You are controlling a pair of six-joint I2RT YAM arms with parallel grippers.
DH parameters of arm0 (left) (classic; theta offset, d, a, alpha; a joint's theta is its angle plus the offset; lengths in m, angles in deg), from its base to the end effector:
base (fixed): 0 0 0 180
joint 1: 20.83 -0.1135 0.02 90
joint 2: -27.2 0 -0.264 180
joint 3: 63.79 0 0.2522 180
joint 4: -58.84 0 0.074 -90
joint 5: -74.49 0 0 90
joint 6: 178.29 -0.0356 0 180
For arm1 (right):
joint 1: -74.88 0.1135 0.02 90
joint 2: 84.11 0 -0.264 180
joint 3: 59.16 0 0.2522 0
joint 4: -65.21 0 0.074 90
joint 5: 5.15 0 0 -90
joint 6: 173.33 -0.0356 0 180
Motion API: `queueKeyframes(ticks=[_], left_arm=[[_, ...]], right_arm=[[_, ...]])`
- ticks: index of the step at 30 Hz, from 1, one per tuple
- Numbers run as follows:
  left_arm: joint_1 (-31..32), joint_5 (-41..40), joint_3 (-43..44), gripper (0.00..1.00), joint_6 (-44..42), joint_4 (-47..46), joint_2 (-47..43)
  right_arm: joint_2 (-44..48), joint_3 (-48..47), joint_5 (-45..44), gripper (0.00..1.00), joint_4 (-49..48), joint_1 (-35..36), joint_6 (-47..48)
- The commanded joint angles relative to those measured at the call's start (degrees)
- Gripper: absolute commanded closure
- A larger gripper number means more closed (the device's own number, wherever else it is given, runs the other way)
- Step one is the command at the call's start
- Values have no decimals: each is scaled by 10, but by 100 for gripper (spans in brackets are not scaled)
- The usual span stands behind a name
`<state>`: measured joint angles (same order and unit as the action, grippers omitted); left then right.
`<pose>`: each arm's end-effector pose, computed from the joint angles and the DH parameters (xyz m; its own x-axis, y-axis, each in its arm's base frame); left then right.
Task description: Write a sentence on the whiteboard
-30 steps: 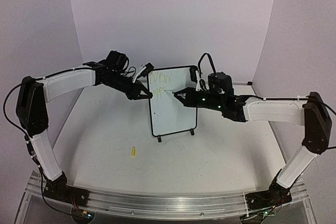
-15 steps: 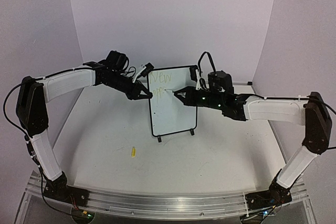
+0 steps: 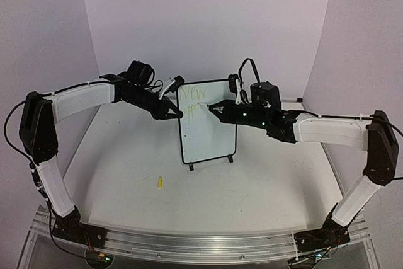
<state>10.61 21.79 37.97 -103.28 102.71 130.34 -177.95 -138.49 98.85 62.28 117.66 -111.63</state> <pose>0.3336 -0.2292 0.2918 -0.3838 0.4758 -0.7914 0.9091 0.3448 -0.2336 0.2791 0.2700 0.2919 -0.5246 0.1413 -0.8395 -0.6636 0.5500 0.5072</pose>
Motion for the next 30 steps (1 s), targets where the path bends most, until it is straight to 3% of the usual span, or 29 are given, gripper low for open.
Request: queueKeyframes(ticks=[1,16,30], left_arm=[[2,-39,-7,100,-21,46,-14],[2,-41,-7,100,-22,47,-17],[2,-44,-9,100,-22,47,-19]], right_arm=[[8,-20,-11,100,-16,-2,7],[34,4,32,100,-16,-2,19],[108,78,140,100,-15,-43,28]])
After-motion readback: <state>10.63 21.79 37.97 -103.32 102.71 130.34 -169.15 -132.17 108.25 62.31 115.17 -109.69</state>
